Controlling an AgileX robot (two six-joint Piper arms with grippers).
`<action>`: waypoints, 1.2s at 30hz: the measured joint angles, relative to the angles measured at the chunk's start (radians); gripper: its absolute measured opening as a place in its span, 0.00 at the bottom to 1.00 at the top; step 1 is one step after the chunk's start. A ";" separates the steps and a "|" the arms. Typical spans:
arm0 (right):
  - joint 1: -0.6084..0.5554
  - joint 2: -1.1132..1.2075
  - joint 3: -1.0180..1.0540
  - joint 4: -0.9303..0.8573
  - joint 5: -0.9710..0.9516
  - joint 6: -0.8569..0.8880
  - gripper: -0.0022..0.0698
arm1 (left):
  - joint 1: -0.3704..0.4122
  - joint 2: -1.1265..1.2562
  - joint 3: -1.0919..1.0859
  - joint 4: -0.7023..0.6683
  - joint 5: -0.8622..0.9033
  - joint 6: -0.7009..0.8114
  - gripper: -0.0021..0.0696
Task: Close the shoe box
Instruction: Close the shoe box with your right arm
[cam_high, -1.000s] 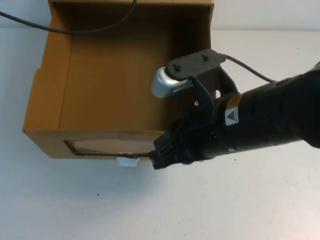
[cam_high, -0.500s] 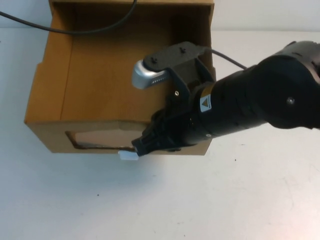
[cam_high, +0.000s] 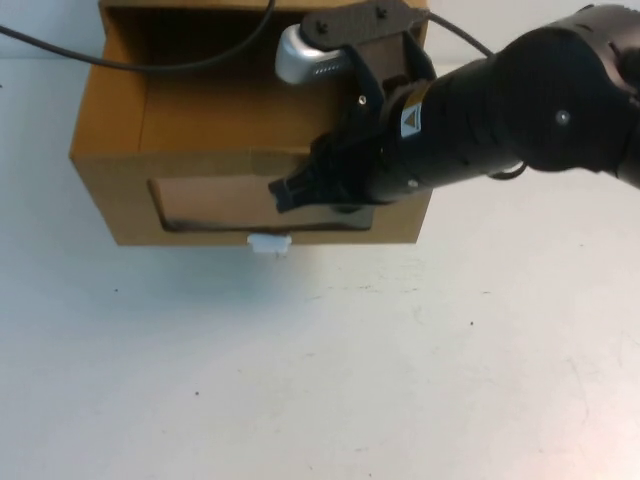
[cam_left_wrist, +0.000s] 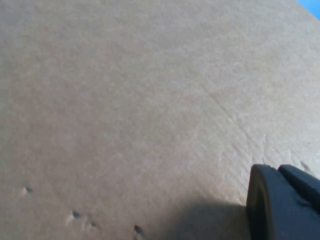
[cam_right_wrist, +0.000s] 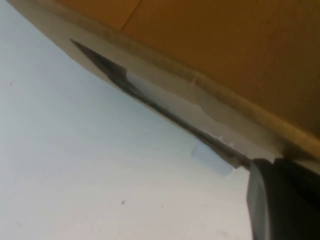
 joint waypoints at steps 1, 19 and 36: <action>-0.009 0.010 -0.014 0.000 -0.002 0.000 0.01 | 0.000 0.000 0.000 0.000 0.000 0.000 0.02; -0.136 0.231 -0.348 0.139 0.116 -0.106 0.01 | 0.000 0.000 0.000 0.000 0.004 0.000 0.02; -0.163 0.234 -0.364 0.208 0.060 -0.151 0.01 | 0.000 0.000 0.000 -0.008 0.006 0.000 0.02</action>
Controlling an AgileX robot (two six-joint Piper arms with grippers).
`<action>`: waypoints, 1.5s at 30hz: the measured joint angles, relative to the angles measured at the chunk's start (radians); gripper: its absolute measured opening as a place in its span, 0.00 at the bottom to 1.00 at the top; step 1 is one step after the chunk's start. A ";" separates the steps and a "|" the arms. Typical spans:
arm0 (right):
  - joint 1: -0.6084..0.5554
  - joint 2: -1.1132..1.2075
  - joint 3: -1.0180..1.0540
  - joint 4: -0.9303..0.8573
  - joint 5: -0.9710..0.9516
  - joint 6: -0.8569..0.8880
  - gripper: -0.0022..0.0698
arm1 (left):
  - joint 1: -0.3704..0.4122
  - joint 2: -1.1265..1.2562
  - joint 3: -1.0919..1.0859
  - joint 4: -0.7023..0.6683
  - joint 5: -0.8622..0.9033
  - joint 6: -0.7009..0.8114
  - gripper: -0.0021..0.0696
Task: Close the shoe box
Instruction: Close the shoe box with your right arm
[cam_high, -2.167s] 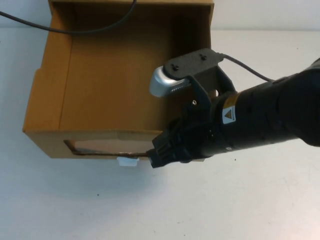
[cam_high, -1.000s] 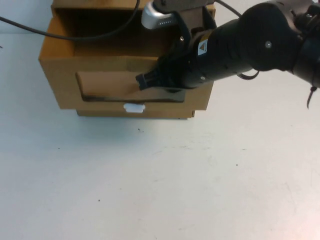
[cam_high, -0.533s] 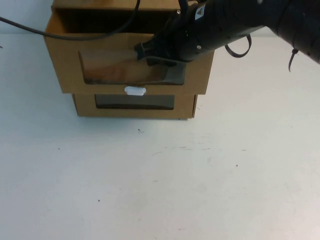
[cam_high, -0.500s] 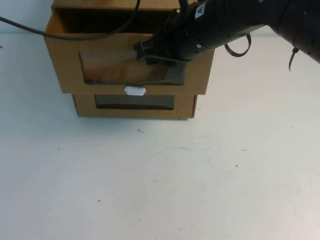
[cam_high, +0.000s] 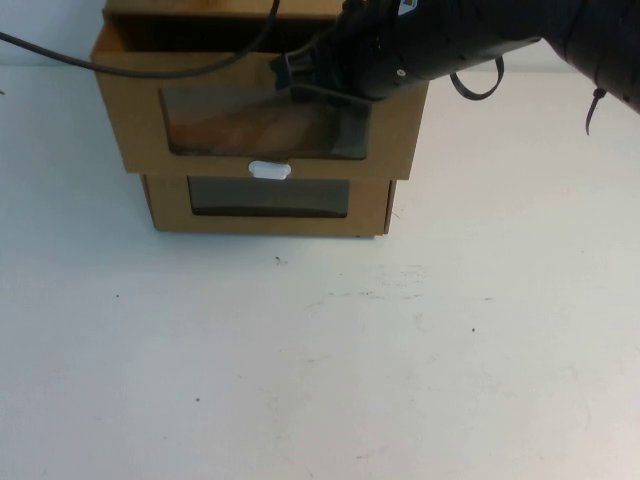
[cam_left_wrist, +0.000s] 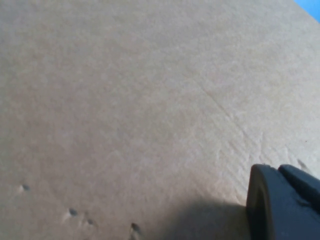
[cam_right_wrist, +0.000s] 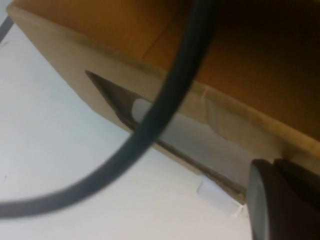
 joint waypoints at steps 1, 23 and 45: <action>-0.001 0.002 0.000 0.000 -0.012 0.000 0.01 | 0.000 0.000 0.000 0.001 0.000 0.000 0.02; -0.037 0.118 0.000 0.043 -0.301 -0.004 0.01 | 0.000 0.000 0.000 -0.021 0.007 0.000 0.02; -0.045 -0.088 0.000 0.043 -0.077 -0.004 0.01 | 0.000 -0.235 0.000 0.074 0.102 -0.013 0.02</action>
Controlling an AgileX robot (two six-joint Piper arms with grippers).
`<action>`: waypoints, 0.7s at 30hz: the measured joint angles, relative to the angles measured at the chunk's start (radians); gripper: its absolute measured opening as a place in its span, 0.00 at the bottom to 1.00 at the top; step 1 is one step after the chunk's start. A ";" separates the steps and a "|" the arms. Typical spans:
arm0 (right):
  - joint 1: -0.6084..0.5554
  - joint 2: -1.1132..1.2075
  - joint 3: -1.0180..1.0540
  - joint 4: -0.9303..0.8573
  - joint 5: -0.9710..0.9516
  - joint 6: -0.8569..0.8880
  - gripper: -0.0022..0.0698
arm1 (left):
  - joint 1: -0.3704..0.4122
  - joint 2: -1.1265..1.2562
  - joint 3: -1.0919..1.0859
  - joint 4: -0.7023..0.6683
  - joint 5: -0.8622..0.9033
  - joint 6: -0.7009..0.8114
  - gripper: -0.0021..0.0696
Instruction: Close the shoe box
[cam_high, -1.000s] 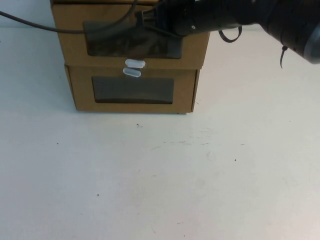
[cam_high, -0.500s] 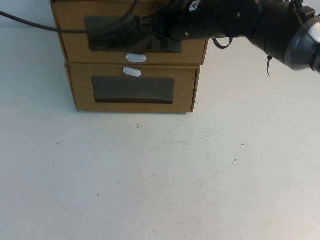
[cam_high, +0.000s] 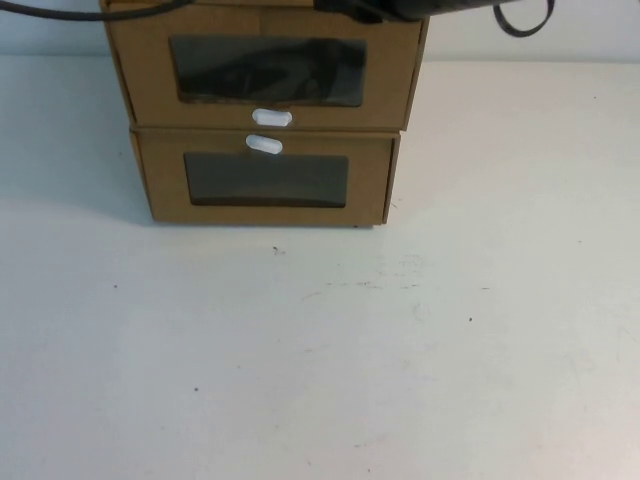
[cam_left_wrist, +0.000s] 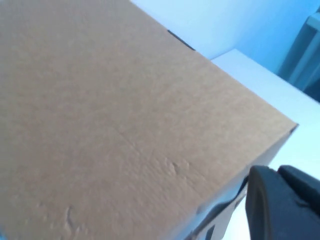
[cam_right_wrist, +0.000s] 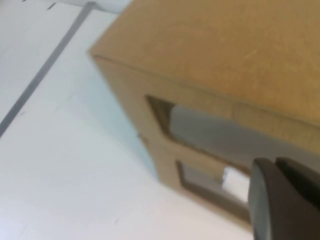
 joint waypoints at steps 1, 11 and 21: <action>0.000 -0.018 0.000 0.000 0.024 0.000 0.01 | 0.000 -0.023 0.000 0.024 0.013 -0.005 0.02; -0.002 -0.279 0.092 -0.057 0.272 -0.010 0.01 | -0.002 -0.312 0.216 0.165 -0.060 -0.024 0.02; -0.003 -0.866 0.715 -0.148 0.139 0.129 0.01 | -0.002 -0.876 0.943 0.164 -0.400 0.016 0.02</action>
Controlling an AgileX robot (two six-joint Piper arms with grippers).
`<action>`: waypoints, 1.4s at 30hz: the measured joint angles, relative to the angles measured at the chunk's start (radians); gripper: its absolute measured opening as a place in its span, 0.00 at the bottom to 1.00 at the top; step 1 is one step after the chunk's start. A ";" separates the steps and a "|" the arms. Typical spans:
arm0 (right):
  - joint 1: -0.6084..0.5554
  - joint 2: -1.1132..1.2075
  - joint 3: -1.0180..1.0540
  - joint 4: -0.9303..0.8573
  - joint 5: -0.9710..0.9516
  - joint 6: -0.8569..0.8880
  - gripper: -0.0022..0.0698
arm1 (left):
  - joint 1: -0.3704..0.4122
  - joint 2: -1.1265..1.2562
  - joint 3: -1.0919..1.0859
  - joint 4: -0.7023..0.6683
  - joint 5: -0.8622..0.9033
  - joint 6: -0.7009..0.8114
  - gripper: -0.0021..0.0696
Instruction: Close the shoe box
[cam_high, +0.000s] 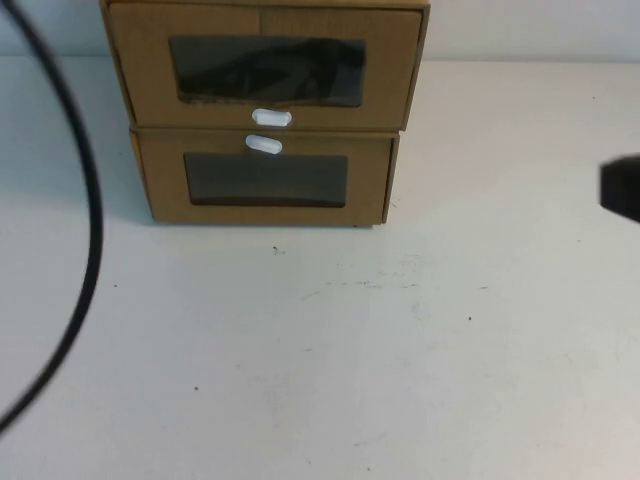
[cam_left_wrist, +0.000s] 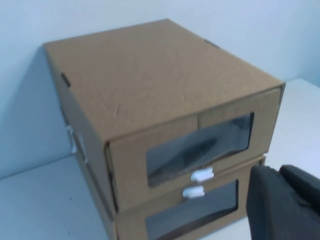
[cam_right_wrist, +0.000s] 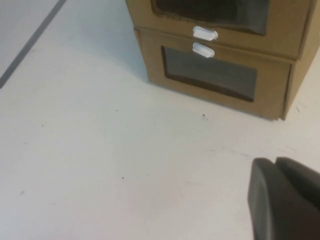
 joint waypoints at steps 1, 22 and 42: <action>0.000 -0.071 0.063 -0.003 -0.012 0.010 0.01 | 0.000 -0.066 0.082 0.000 -0.036 0.000 0.02; 0.000 -0.755 0.801 -0.077 -0.565 0.106 0.01 | 0.000 -0.902 1.016 0.040 -0.404 -0.003 0.02; 0.000 -0.753 1.178 -0.071 -0.748 0.106 0.01 | -0.002 -0.902 1.238 0.014 -0.607 -0.007 0.02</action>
